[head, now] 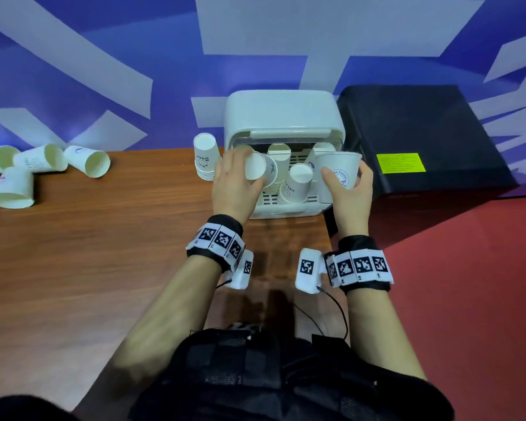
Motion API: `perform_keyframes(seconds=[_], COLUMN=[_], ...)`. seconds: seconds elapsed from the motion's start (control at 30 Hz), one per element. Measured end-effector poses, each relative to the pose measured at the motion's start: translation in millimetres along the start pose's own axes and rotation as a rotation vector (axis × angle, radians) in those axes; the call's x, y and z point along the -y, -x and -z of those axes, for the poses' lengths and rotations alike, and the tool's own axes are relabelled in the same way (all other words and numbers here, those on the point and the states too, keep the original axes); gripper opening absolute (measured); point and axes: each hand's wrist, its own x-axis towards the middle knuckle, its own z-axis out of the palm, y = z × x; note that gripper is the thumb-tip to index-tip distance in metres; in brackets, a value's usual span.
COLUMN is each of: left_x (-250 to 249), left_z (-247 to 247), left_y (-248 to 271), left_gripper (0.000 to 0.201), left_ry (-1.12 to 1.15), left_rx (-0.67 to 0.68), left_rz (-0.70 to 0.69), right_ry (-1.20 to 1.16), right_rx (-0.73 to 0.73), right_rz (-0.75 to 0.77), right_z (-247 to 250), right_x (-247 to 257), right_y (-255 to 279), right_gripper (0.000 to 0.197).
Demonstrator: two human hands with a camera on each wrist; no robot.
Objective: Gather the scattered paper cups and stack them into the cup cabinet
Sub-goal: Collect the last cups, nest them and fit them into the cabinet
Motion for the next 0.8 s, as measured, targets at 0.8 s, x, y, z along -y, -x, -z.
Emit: perform_keyframes(seconds=[0.8], left_x=[26], left_z=[-75], left_y=[-23], left_gripper=[0.049], left_ry=[0.132], left_rx=[0.096], left_rz=[-0.095], right_ry=[0.008], right_rx=[-0.049], right_rz=[-0.075], right_z=[9], right_x=[-44], right_y=[-39], right_gripper=[0.059])
